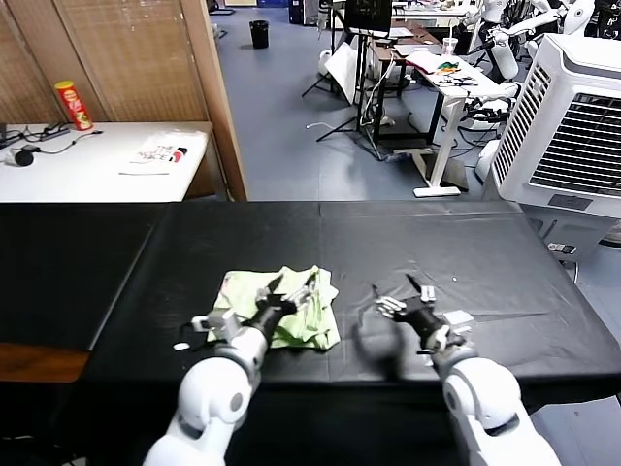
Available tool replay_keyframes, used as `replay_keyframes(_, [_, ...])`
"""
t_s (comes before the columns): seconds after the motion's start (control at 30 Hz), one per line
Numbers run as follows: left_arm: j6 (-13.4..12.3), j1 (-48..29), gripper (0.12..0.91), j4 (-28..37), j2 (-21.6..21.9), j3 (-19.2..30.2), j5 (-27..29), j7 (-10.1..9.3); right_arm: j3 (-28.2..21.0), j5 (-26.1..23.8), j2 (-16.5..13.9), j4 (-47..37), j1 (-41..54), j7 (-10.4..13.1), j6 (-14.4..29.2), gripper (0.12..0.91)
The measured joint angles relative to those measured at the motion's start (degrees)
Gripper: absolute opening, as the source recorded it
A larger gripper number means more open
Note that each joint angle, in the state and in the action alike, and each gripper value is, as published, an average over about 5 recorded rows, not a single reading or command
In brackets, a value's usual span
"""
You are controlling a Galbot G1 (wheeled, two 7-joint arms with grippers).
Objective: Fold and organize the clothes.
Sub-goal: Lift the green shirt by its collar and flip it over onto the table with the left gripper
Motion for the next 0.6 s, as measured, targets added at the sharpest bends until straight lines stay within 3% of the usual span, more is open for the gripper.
replay_keyframes(0.23, [-1.58, 4.87, 0.798, -2.33, 5.65, -6.61, 2.75, 0.48, -8.21, -2.85, 2.99, -4.21, 5.75, -0.14, -1.14, 0.798])
replay_keyframes(0.43, [-2.33, 7.93, 0.798, -2.38, 6.36, -10.03, 4.75, 0.51, -12.96, -6.43, 3.84, -6.23, 7.88, -0.31, -3.71, 0.798])
replay_keyframes(0.6, [-2.51, 8.91, 0.798, -1.96, 5.98, -11.17, 5.24, 0.51, -13.41, -11.63, 3.43, -5.85, 7.18, 0.95, -5.87, 0.798])
